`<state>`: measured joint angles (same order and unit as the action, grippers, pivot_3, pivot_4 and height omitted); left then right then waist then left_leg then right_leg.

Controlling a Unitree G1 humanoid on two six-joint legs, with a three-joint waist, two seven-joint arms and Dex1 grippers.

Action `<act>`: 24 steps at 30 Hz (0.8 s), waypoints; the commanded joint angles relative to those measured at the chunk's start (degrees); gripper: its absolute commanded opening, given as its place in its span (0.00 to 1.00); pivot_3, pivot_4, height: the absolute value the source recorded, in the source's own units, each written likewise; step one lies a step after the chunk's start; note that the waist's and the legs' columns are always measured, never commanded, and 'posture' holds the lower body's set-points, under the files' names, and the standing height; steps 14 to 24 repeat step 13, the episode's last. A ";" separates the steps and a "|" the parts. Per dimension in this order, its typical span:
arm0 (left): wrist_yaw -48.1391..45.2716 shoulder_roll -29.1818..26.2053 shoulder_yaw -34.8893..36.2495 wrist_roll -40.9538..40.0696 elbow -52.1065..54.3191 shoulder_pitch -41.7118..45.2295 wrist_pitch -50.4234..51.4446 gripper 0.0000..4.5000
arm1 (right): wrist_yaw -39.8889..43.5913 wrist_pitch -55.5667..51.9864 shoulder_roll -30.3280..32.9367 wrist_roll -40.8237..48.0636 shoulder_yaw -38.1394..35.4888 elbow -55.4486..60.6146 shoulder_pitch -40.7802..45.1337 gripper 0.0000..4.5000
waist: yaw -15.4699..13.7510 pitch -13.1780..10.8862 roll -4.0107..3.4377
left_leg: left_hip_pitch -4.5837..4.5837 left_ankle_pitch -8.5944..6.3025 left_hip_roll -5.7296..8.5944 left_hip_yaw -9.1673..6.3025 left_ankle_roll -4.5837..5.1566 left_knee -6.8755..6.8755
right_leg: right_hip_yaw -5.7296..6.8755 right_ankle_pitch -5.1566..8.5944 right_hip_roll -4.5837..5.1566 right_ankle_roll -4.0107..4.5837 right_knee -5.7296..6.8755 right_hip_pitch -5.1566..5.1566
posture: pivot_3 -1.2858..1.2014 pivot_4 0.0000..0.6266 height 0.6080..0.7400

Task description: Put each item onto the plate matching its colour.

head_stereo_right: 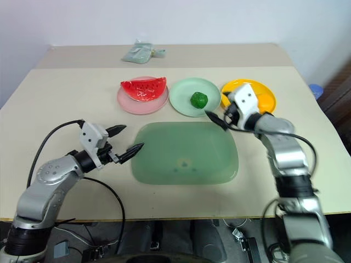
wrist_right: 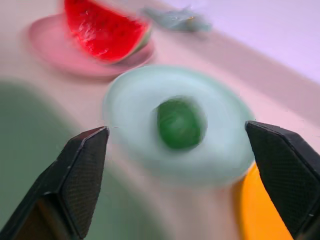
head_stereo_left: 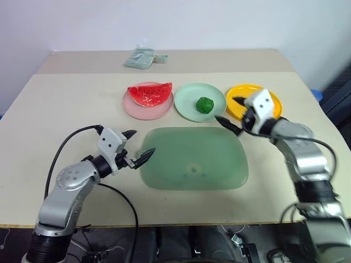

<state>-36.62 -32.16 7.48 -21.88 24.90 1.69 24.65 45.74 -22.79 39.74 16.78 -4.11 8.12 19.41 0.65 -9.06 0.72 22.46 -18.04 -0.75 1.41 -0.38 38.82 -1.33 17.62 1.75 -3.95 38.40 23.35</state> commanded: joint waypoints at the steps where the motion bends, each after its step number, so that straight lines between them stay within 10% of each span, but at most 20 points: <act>1: -2.13 -3.03 5.42 -0.77 -0.86 -2.49 -1.82 1.00 | 6.42 -5.27 6.36 6.38 -6.54 11.79 -10.85 0.99 | 0.08 0.00 0.00 | -0.01 -0.01 -0.01 0.00 0.01 -0.02 | 0.00 0.00 0.00 0.00 -0.05 -0.02 | 0.52 0.24 1.00; 24: -5.47 -5.06 12.30 -0.40 -7.37 -9.27 -8.76 1.00 | 1.96 -7.26 5.09 9.41 -14.84 16.21 -24.54 0.99 | -0.11 0.01 -0.01 | -0.15 -0.01 -0.04 0.01 0.01 0.02 | 0.00 0.00 0.03 0.00 -0.17 -0.24 | 0.52 0.24 1.00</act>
